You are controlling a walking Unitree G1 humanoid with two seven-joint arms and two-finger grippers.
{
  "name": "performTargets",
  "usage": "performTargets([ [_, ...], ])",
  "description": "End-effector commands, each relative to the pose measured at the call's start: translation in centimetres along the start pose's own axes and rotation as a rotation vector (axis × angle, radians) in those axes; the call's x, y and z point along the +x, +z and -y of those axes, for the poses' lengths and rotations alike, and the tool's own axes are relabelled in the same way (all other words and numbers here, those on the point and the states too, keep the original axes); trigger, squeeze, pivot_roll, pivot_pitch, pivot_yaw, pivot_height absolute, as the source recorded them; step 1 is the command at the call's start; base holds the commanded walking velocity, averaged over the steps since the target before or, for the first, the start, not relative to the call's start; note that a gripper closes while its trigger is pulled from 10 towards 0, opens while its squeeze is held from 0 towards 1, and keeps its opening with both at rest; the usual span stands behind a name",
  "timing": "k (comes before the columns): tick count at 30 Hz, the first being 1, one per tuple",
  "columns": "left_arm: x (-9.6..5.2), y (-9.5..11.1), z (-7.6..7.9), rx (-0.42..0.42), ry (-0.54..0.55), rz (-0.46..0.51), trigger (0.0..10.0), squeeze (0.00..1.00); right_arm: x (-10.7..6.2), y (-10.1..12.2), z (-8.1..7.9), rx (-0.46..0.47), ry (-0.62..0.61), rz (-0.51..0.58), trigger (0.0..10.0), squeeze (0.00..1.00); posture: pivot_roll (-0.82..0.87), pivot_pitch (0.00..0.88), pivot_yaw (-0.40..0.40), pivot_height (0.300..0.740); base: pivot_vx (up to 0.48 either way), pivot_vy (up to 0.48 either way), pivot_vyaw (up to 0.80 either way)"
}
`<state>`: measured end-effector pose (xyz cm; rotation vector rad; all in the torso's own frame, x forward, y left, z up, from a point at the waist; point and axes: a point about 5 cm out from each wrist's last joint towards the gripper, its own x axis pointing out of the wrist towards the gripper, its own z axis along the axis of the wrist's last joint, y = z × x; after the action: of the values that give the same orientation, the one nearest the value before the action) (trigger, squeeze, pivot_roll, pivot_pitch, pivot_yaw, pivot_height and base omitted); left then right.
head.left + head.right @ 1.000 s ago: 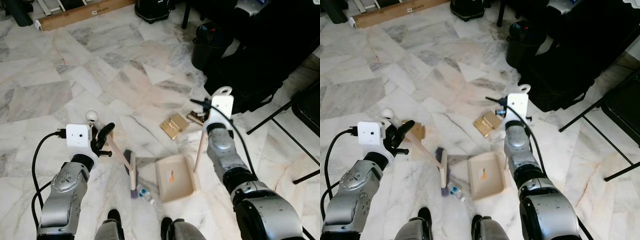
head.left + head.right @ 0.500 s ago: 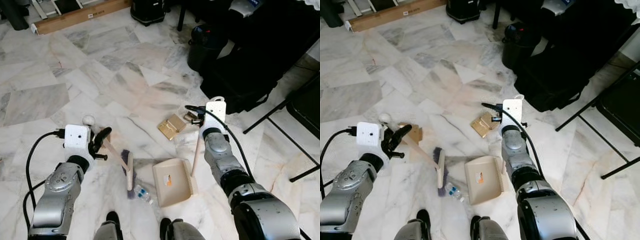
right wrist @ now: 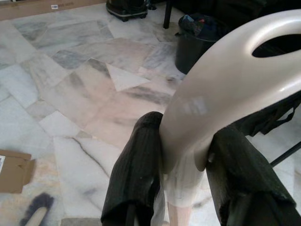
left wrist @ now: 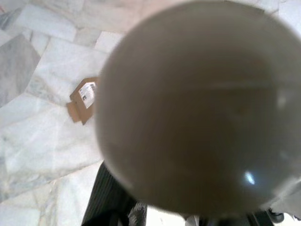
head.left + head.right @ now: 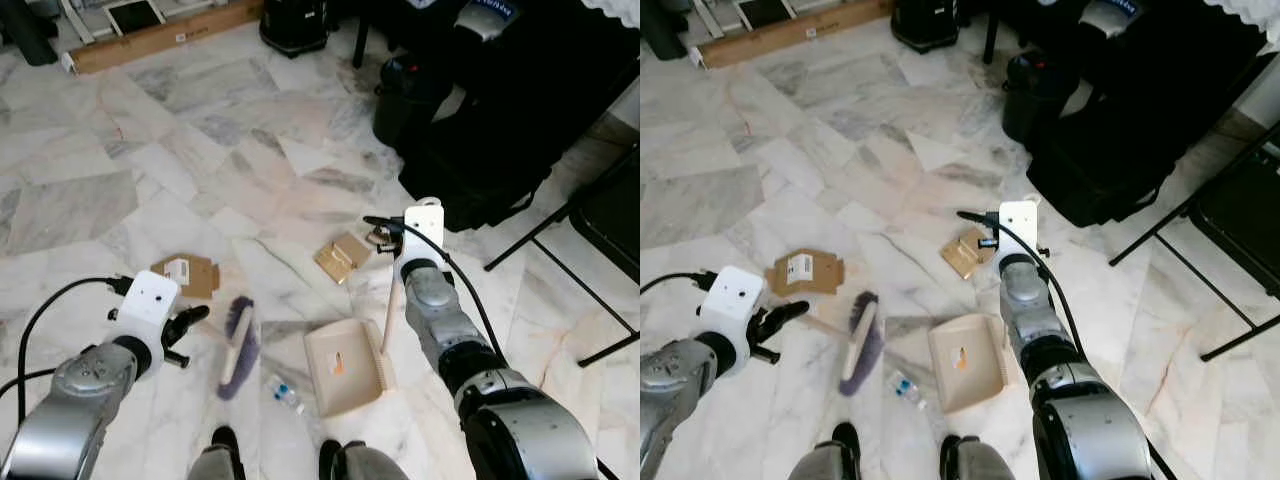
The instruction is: Sweep floor
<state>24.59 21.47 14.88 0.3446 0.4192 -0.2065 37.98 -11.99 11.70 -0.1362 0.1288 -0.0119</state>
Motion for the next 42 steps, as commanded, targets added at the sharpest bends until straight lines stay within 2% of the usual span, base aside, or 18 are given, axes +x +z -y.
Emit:
performTargets([
  [1,-0.3,-1.7,-0.1,-0.002,-0.007,-0.131,10.0,0.0,-1.3,-4.3,-0.8,-0.022,0.042,-0.195,10.0,0.0,0.0,0.309,-0.062,0.74,0.0,0.0,0.0],
  [6,-0.8,0.7,-0.6,-0.049,-0.028,-0.069,10.0,0.0,-1.2,-4.1,-0.9,-0.012,0.04,-0.19,10.0,0.0,0.0,0.302,-0.049,0.74,0.0,0.0,0.0],
  [7,-0.9,0.9,-0.4,-0.068,-0.049,-0.067,10.0,0.0,-1.2,-4.1,-0.9,-0.01,0.039,-0.189,10.0,0.0,0.0,0.303,-0.046,0.74,0.0,0.0,0.0],
  [8,-1.5,0.7,0.8,-0.092,-0.159,-0.096,10.0,0.0,-1.2,-4.1,-0.8,-0.006,0.034,-0.189,10.0,0.0,0.0,0.3,-0.042,0.74,0.0,0.0,0.0],
  [10,-1.7,0.7,1.2,-0.096,-0.186,-0.105,10.0,0.0,-1.2,-4.1,-0.8,-0.005,0.033,-0.189,10.0,0.0,0.0,0.3,-0.042,0.74,0.0,0.0,0.0],
  [12,-2.0,0.2,2.2,-0.188,-0.239,-0.149,10.0,0.0,-1.2,-4.1,-0.7,-0.001,0.025,-0.187,10.0,0.0,0.01,0.297,-0.032,0.74,0.0,0.0,0.0],
  [13,-2.0,0.2,2.2,-0.188,-0.239,-0.149,10.0,0.0,-1.2,-4.1,-0.7,-0.001,0.025,-0.187,10.0,0.0,0.01,0.297,-0.032,0.74,0.0,0.0,0.0],
  [14,-2.1,0.0,2.9,-0.3,-0.259,-0.175,10.0,0.0,-1.1,-4.0,-0.5,0.002,0.019,-0.185,10.0,0.0,0.0,0.295,-0.028,0.74,0.0,0.0,0.0],
  [15,-2.0,0.2,3.2,-0.371,-0.251,-0.173,10.0,0.0,-1.1,-3.9,-0.5,0.003,0.017,-0.184,10.0,0.0,0.0,0.296,-0.026,0.74,0.0,0.0,0.0],
  [19,-1.5,0.7,3.4,-0.487,-0.209,-0.162,10.0,0.0,-1.0,-3.8,-0.4,0.006,0.014,-0.181,10.0,0.0,0.01,0.291,-0.023,0.74,0.0,0.0,0.0],
  [23,-0.9,1.2,3.2,-0.533,-0.166,-0.14,10.0,0.0,-1.0,-3.8,-0.4,0.008,0.012,-0.179,10.0,0.0,0.01,0.291,-0.023,0.74,0.0,0.0,0.0],
  [26,0.3,2.8,1.9,-0.633,0.008,-0.051,10.0,0.0,-1.0,-3.6,-0.7,0.016,0.024,-0.166,10.0,0.0,0.0,0.287,-0.03,0.74,0.0,0.0,0.0],
  [33,1.1,4.3,2.4,-0.64,0.036,0.009,10.0,0.0,-1.0,-3.2,-1.2,0.025,0.047,-0.149,10.0,0.0,0.0,0.285,-0.035,0.74,0.0,0.0,0.0],
  [35,1.2,4.9,1.8,-0.58,0.097,0.049,10.0,0.0,-0.8,-2.8,-1.1,0.021,0.048,-0.127,10.0,0.0,-0.01,0.282,-0.036,0.74,0.0,0.0,0.0],
  [36,1.2,5.4,1.2,-0.495,0.141,0.091,10.0,0.0,-0.7,-2.5,-0.9,0.013,0.042,-0.107,10.0,0.0,-0.01,0.281,-0.037,0.74,0.0,0.0,0.0],
  [37,1.2,5.4,1.2,-0.495,0.141,0.091,10.0,0.0,-0.7,-2.5,-0.9,0.013,0.042,-0.107,10.0,0.0,-0.01,0.281,-0.037,0.74,0.0,0.0,0.0],
  [39,0.8,6.4,0.9,-0.361,0.146,0.221,10.0,0.0,-0.4,-1.3,-0.3,0.017,0.018,-0.045,10.0,0.0,0.0,0.279,-0.036,0.74,0.0,0.0,0.0],
  [42,0.5,6.4,0.9,-0.345,0.142,0.291,10.0,0.0,-0.1,-0.1,0.3,0.022,-0.012,0.023,10.0,0.0,0.0,0.274,-0.039,0.74,0.0,0.0,0.0],
])
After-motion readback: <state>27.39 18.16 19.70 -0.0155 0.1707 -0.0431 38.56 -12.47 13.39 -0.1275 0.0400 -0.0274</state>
